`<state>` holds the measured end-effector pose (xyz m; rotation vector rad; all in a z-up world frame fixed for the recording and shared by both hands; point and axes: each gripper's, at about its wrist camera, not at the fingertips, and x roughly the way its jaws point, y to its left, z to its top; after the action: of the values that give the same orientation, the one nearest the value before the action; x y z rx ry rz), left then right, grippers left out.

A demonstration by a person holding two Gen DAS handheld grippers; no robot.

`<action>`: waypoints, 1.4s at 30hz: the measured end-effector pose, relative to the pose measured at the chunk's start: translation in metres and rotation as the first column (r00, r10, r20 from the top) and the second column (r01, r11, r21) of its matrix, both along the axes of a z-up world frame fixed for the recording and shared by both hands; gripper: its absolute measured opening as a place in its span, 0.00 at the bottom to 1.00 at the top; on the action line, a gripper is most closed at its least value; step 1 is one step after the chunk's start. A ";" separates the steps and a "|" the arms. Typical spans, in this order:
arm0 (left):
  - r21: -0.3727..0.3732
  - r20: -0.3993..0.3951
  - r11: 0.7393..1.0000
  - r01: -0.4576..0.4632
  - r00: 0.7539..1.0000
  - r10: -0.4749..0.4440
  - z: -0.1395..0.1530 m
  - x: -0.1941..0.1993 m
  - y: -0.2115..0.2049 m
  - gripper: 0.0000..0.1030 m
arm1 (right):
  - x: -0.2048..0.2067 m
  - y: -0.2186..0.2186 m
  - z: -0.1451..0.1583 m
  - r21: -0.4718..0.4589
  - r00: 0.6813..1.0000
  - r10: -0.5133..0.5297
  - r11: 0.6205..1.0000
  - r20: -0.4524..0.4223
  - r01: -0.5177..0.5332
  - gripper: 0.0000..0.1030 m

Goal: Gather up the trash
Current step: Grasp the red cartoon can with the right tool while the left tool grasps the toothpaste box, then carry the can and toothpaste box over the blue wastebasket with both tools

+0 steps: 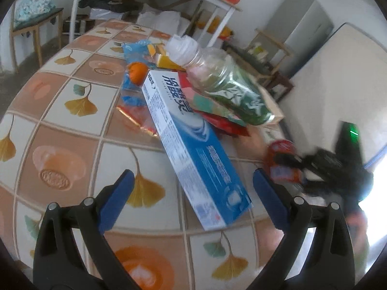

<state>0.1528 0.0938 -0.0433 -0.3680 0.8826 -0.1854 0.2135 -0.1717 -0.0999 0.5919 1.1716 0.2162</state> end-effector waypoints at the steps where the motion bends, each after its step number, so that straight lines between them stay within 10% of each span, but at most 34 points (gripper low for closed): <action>1: 0.039 -0.006 0.999 -0.007 1.000 0.008 -0.002 0.006 -0.007 0.92 | -0.002 0.000 0.000 -0.003 1.000 0.003 1.000 0.004 -0.003 0.68; 7: 0.198 -0.065 0.980 0.007 0.998 0.007 -0.013 0.027 -0.037 0.90 | -0.012 -0.006 0.001 0.005 0.999 0.021 1.000 0.035 -0.021 0.68; 12: 0.159 -0.097 0.987 0.011 0.995 0.004 -0.016 0.023 -0.034 0.60 | -0.012 -0.006 -0.001 0.022 0.998 0.030 0.999 0.054 -0.032 0.68; 19: 0.181 -0.084 0.983 -0.018 0.996 0.033 -0.006 -0.011 -0.016 0.50 | -0.015 -0.011 -0.003 0.044 0.996 0.051 0.998 0.068 -0.054 0.68; 31: 0.131 -0.185 0.990 -0.043 0.980 0.067 -0.008 -0.085 0.018 0.50 | -0.023 0.002 0.006 -0.032 0.984 0.171 0.985 0.057 -0.170 0.68; 42: 0.150 -0.171 0.986 -0.073 0.980 0.098 -0.010 -0.056 0.019 0.63 | -0.020 0.015 0.009 -0.093 0.978 0.209 0.974 0.017 -0.207 0.68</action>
<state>0.0968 0.1124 -0.0534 -0.2909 1.0484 -0.0086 0.1930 -0.1570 -0.0914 0.3844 1.2113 0.3466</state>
